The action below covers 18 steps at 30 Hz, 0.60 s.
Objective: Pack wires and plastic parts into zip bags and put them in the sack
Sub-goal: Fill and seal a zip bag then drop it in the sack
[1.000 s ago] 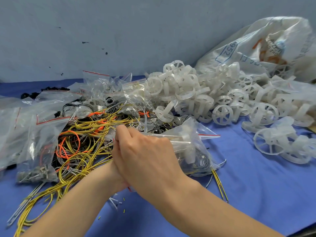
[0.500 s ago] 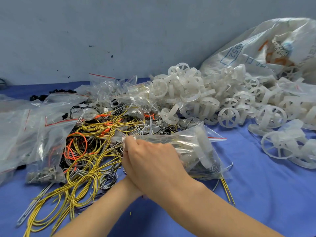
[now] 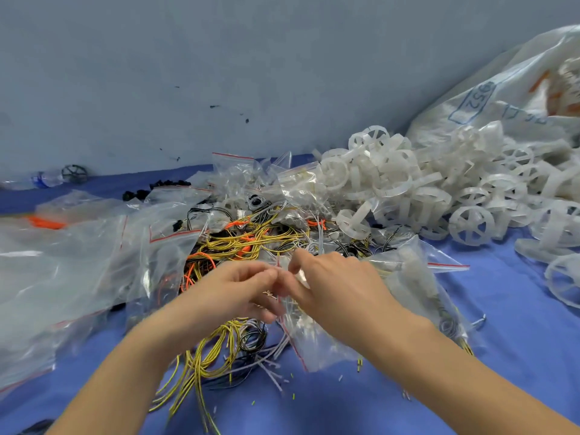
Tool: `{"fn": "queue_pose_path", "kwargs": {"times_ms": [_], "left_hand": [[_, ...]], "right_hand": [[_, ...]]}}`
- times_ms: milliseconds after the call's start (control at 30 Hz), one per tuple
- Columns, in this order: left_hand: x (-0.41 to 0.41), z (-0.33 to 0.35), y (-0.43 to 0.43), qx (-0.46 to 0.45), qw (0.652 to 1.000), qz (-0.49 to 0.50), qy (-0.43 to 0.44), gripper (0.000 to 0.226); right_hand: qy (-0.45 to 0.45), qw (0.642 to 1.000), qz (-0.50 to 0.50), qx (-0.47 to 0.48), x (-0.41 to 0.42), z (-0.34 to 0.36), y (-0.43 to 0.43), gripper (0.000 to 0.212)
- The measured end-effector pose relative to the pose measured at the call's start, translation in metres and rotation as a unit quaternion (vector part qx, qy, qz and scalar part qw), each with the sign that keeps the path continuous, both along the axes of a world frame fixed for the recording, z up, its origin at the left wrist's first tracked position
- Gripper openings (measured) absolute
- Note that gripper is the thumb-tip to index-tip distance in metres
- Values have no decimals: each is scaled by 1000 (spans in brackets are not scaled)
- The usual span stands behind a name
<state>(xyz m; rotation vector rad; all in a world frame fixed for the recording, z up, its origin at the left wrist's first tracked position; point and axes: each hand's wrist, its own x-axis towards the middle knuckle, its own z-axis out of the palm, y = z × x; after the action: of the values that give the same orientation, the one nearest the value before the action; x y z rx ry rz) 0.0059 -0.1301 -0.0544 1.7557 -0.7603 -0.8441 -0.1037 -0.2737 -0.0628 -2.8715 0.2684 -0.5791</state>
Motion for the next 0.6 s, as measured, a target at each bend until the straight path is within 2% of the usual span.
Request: {"fn": "queue_pose_path", "kwargs": {"times_ms": [100,200,367,500,600], "left_hand": [[22,19,5,-38,988,121,-83,21],[46,32,-23,-23,972,177,-152,22],[87,28,-107,19,974,178,-139,37],[114,15,-164,41,961,252,-106,38],[124,9,-190,62,955,266,-116,35]], "right_hand": [[-13,999,-12,30,4,4,-5,48],[-43,998,-30,28,8,9,-18,43],[-40,996,-60,43,4,9,-42,37],[-57,996,-48,48,3,8,-48,35],[-83,995,-24,56,3,9,-49,31]]}}
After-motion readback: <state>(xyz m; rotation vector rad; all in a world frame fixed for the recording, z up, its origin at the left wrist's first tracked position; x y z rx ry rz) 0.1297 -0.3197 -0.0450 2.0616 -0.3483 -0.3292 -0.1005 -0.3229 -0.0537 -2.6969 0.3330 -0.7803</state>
